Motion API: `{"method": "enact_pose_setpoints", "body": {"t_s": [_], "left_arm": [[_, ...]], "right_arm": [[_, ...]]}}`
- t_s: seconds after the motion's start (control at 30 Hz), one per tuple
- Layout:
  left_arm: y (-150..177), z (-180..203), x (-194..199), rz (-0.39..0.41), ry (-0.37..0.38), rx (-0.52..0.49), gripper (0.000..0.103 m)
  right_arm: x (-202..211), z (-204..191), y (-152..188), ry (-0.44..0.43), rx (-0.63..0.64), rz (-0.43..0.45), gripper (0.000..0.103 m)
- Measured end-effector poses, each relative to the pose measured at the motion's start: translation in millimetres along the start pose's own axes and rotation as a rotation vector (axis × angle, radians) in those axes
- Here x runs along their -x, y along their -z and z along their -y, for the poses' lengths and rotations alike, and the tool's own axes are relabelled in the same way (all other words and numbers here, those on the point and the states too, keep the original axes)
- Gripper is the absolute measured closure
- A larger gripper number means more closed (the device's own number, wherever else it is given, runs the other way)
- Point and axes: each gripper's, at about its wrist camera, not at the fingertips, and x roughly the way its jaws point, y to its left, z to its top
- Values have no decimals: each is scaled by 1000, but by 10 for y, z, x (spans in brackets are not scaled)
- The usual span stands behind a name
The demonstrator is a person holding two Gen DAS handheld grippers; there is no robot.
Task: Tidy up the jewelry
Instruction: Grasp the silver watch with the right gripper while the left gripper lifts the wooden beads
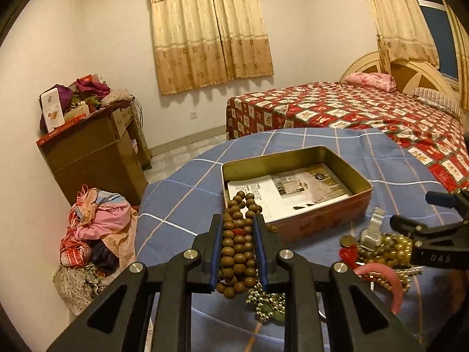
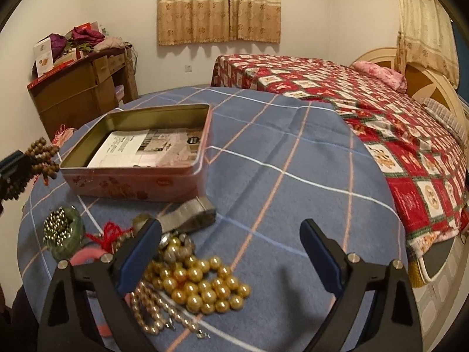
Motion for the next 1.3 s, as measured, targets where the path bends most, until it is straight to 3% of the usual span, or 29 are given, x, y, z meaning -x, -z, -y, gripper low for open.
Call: {"method": "enact_pose_setpoints", "body": {"t_s": [0.17,0.43,0.57,0.7,0.77,1.3], "left_arm": [[43,5,-103,-15,-6,-8,83],[87,16,-200,-35,-4,-15,83],[105,-27,-201,-38,1,-11,83],[98,-40,-198,-39,6,-7,83],[99,-52,-182,-37,7,-6,82],[-44,-94,-44,7,3,18,82]], "right_arm": [[-146,-114,-84,-24,6,-40,8],[-327,-185,-132,-50,-27,-110,20],[-361,-148,-91,-95,-54,-139,45],[-350,-151,-83,-113,-45,-139,77],[-331,-155,-82,-122,-32,-135,85],[90,-154,-225,-123,46,19,87]]}}
